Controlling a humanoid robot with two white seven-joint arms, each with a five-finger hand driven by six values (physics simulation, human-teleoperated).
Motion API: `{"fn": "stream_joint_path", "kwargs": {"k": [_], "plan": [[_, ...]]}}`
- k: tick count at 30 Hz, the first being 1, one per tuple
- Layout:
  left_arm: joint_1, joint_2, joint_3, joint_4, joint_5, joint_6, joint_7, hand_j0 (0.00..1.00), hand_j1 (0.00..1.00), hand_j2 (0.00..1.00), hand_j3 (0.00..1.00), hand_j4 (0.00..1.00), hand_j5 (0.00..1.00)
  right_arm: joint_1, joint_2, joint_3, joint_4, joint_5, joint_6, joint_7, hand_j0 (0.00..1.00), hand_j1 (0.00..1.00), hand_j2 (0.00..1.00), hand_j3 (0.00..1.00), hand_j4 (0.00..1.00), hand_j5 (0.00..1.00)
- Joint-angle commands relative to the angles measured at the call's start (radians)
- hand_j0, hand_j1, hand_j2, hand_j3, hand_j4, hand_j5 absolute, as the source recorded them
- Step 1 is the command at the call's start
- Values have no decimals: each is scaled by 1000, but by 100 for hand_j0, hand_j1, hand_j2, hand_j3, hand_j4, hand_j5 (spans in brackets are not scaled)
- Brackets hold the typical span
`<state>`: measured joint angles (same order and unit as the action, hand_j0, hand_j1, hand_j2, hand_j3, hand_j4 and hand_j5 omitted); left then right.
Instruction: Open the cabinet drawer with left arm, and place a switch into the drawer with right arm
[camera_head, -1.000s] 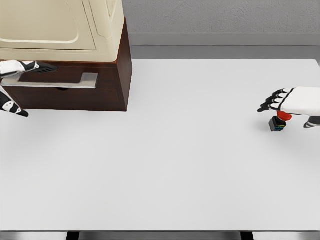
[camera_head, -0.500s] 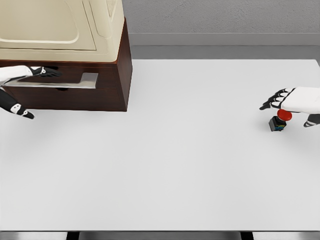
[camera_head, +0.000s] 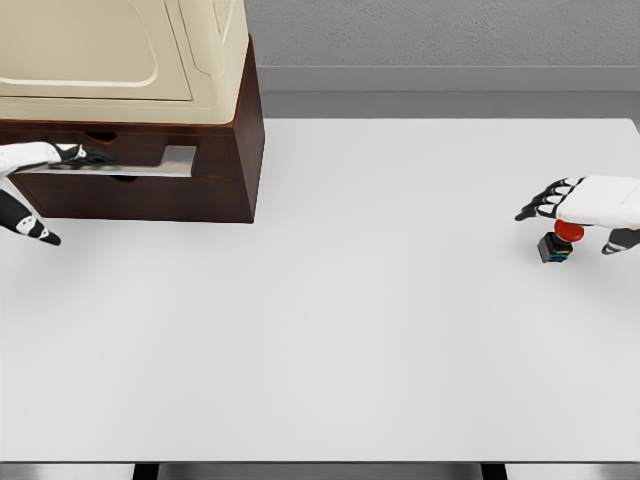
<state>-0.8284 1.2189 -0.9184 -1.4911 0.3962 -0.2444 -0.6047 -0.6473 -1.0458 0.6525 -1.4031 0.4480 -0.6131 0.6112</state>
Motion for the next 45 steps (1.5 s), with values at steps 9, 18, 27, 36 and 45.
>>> {"fn": "stream_joint_path", "kwargs": {"k": [9, 18, 27, 36, 45], "plan": [[12, 54, -16, -67, 7, -7, -6, 100, 100, 100, 100, 100, 100, 0, 20, -2, 33, 15, 2, 0, 100, 100, 100, 100, 100, 100], [12, 99, -42, -83, 13, -70, -6, 100, 100, 100, 100, 100, 100, 0, 29, -2, 41, 35, 2, 0, 100, 100, 100, 100, 100, 100], [12, 145, -68, -118, 15, -127, -6, 100, 100, 100, 100, 100, 100, 0, 40, -2, 64, 44, 2, 0, 100, 100, 100, 100, 100, 100], [12, 215, -115, -169, 18, -228, -6, 100, 100, 100, 100, 100, 100, 0, 43, -2, 72, 44, 2, 0, 100, 100, 100, 100, 100, 100], [12, 254, -131, -198, 47, -253, -6, 100, 100, 100, 100, 100, 100, 0, 44, -2, 72, 44, 2, 0, 100, 100, 100, 100, 100, 100]]}}
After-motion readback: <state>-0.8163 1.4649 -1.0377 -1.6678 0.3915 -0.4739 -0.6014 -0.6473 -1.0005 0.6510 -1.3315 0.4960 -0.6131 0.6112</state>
